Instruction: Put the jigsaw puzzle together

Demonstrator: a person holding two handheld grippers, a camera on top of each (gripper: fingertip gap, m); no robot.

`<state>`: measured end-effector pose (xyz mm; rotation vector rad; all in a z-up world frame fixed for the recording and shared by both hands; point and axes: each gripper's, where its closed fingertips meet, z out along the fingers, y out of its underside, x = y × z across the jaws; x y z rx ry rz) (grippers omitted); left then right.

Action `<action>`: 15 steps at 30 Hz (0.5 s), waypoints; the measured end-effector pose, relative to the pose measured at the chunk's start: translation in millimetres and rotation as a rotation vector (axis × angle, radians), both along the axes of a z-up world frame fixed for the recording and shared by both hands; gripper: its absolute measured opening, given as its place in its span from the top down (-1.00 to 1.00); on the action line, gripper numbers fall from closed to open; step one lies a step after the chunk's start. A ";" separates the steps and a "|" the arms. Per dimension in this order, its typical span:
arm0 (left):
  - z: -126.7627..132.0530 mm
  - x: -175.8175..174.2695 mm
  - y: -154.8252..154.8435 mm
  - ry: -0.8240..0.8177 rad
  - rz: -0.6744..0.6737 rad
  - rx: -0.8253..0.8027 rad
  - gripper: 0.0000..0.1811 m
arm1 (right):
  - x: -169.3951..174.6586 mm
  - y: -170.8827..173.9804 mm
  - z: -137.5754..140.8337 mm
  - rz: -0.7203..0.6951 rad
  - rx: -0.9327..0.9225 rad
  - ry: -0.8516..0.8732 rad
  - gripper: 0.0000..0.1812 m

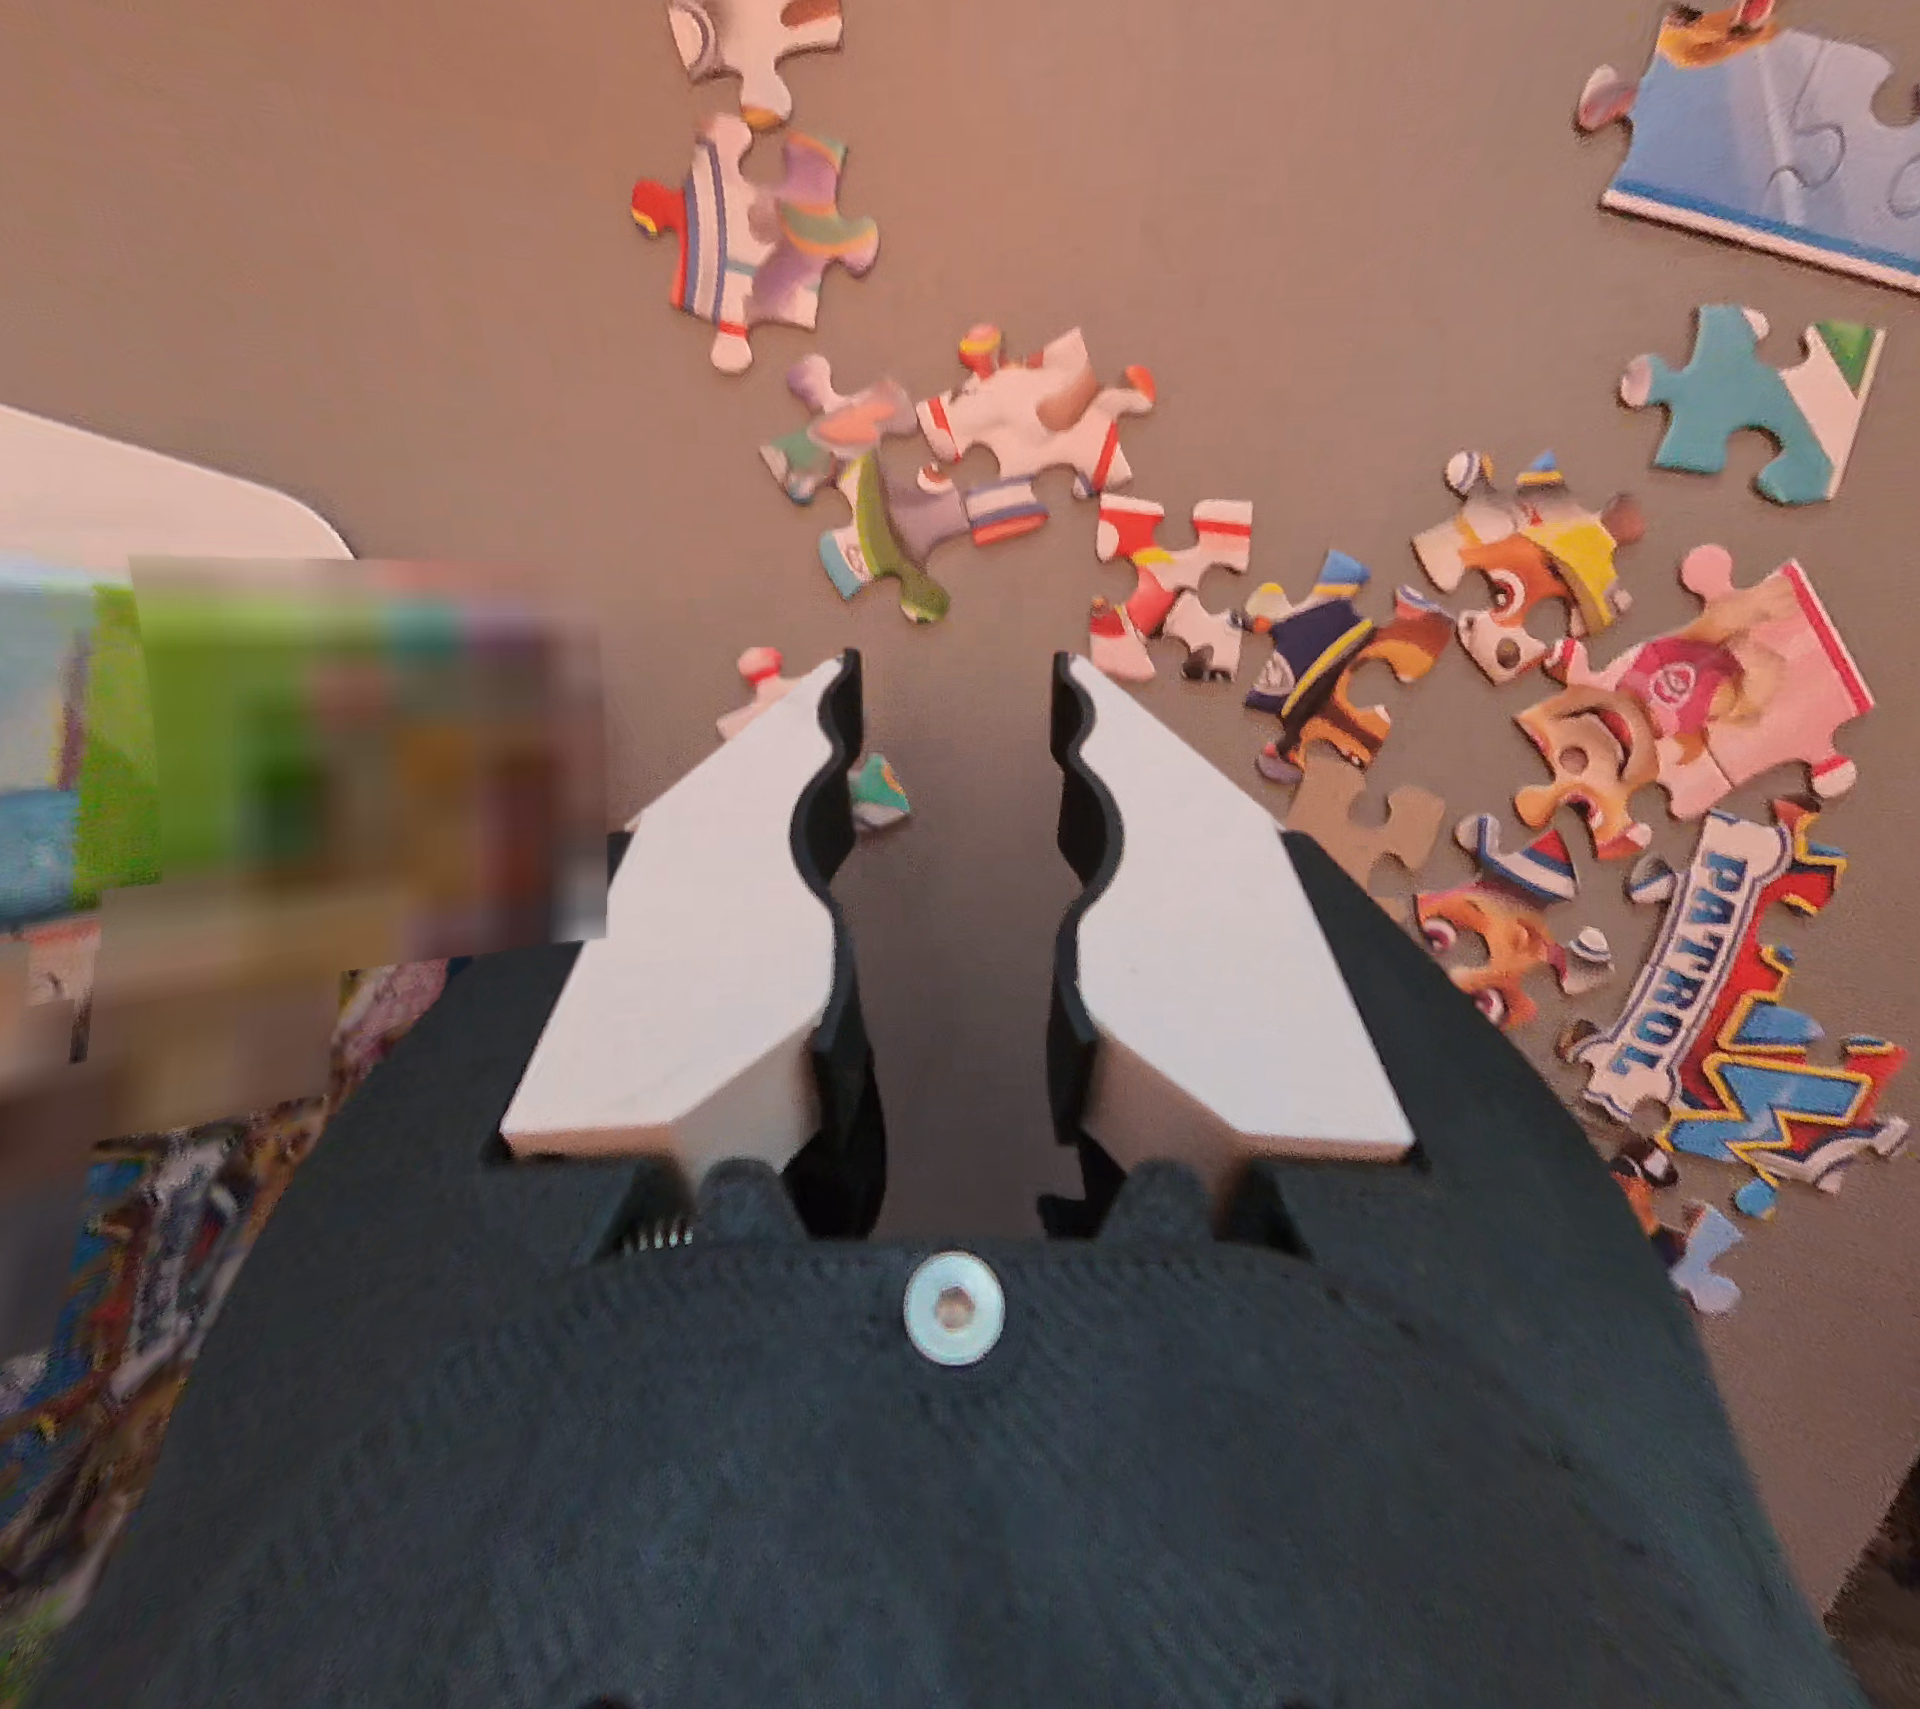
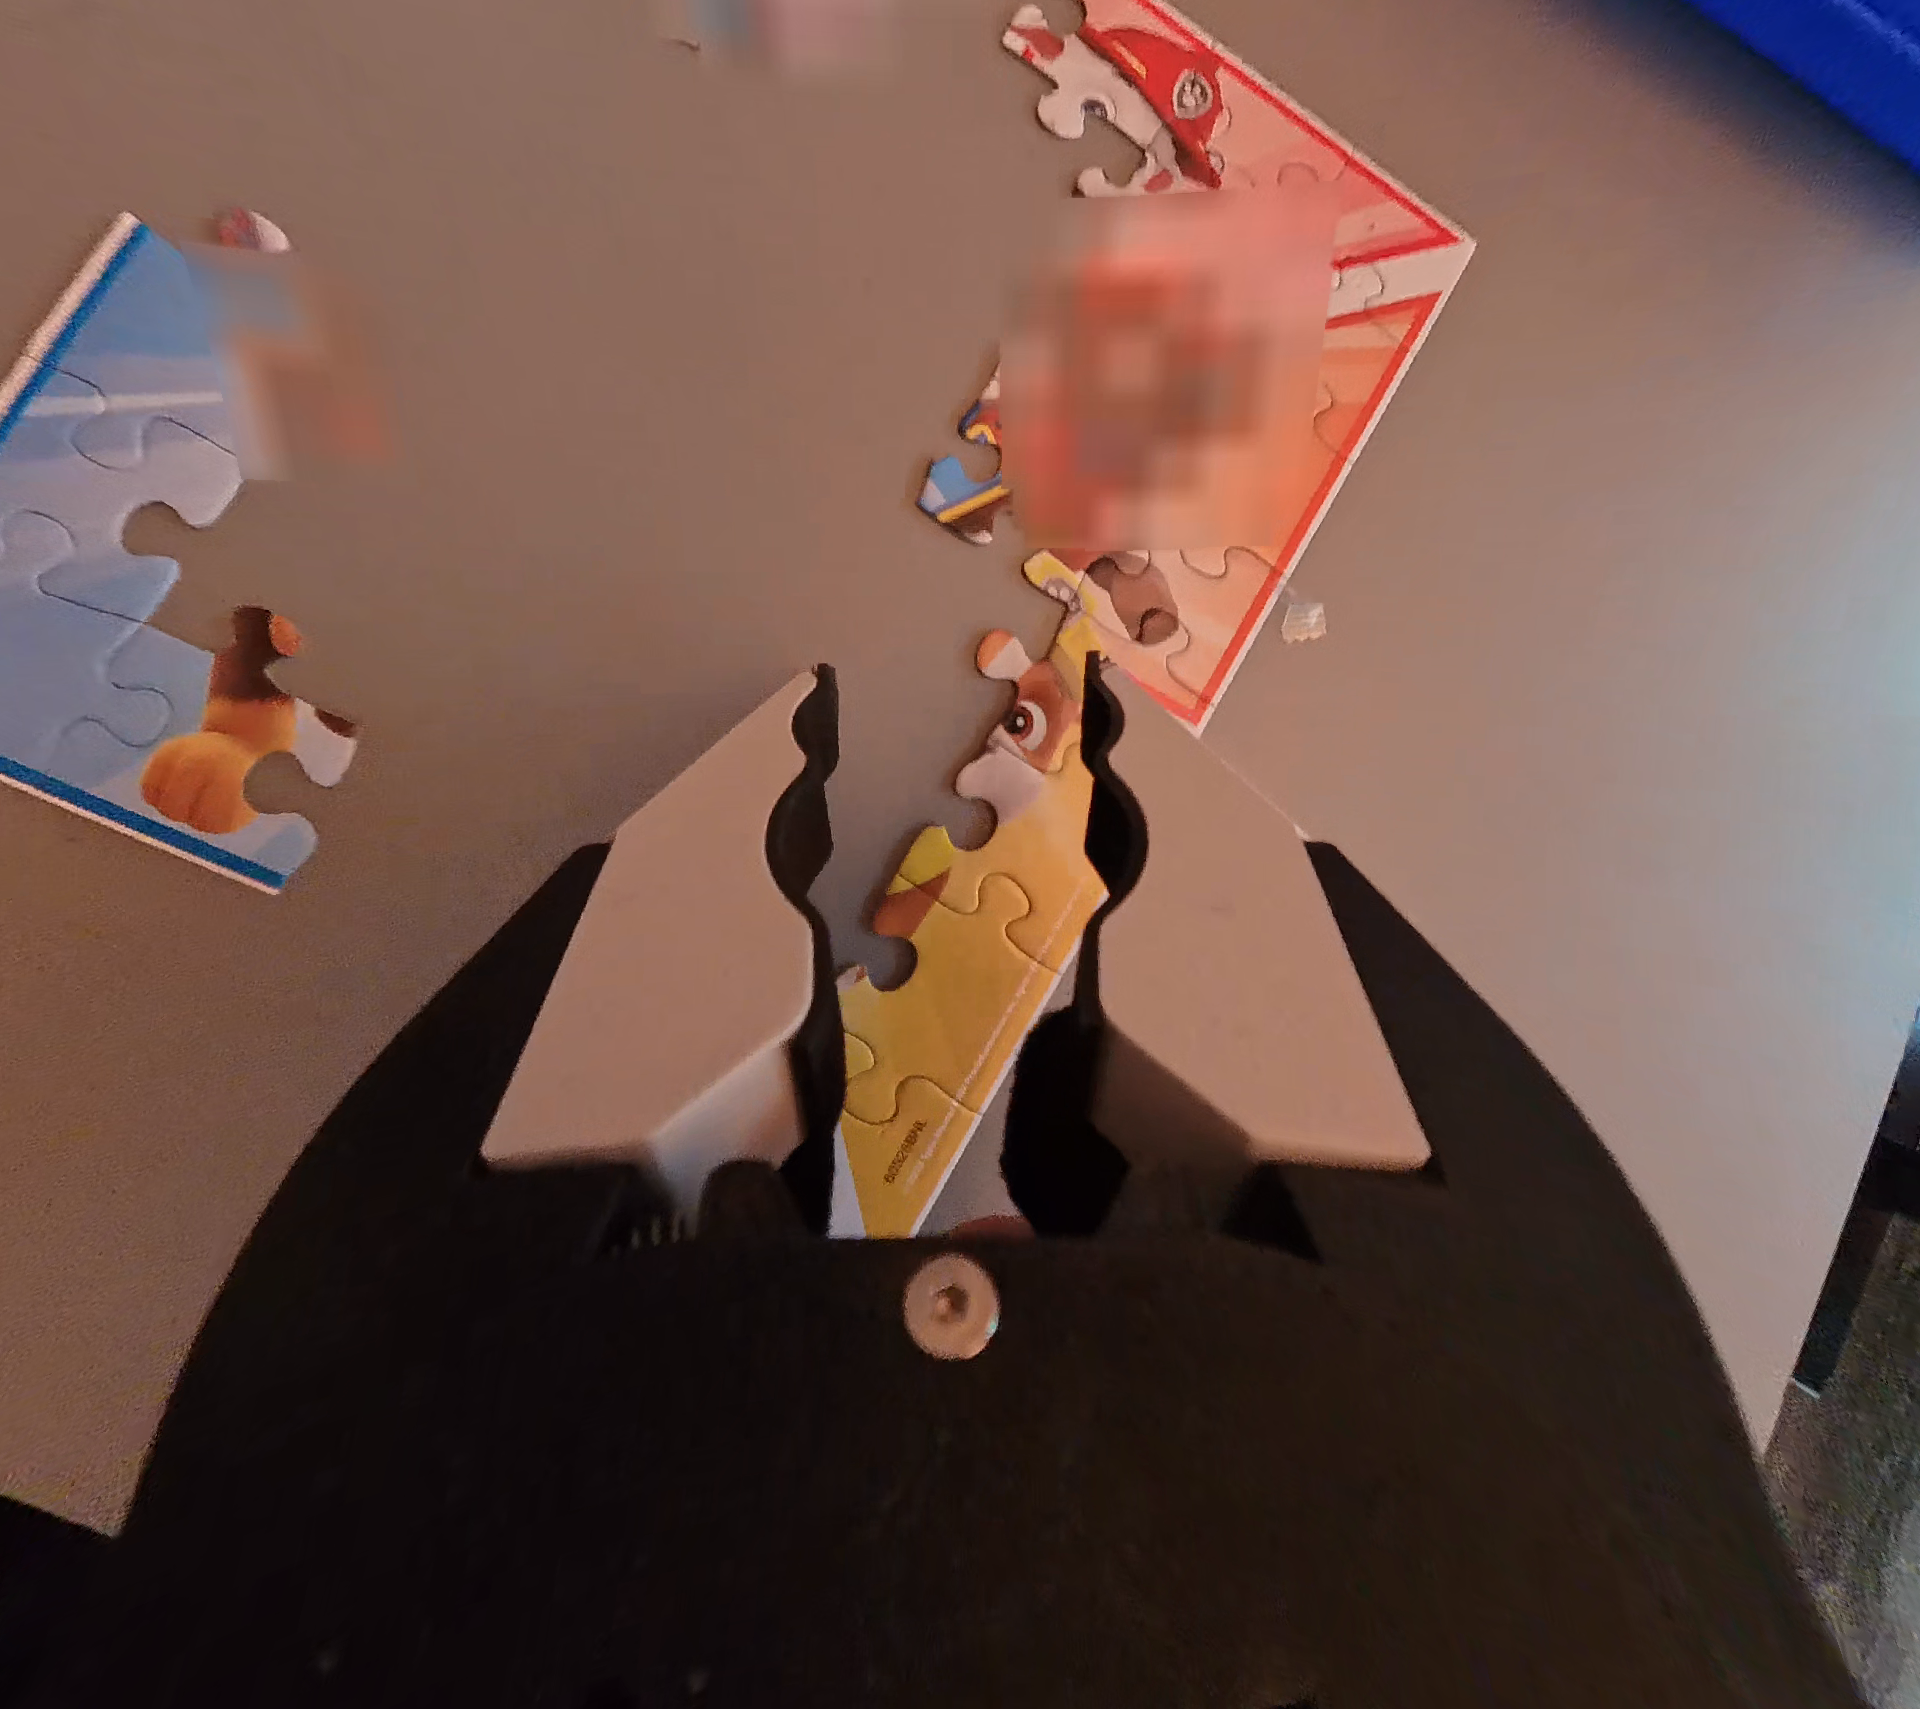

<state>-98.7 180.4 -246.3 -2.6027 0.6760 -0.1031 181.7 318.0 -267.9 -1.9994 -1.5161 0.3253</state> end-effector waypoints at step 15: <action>18.1 -5.7 -76.2 -0.085 0.080 0.083 0.63 | 22.4 19.9 -7.4 -0.056 -0.064 0.013 0.60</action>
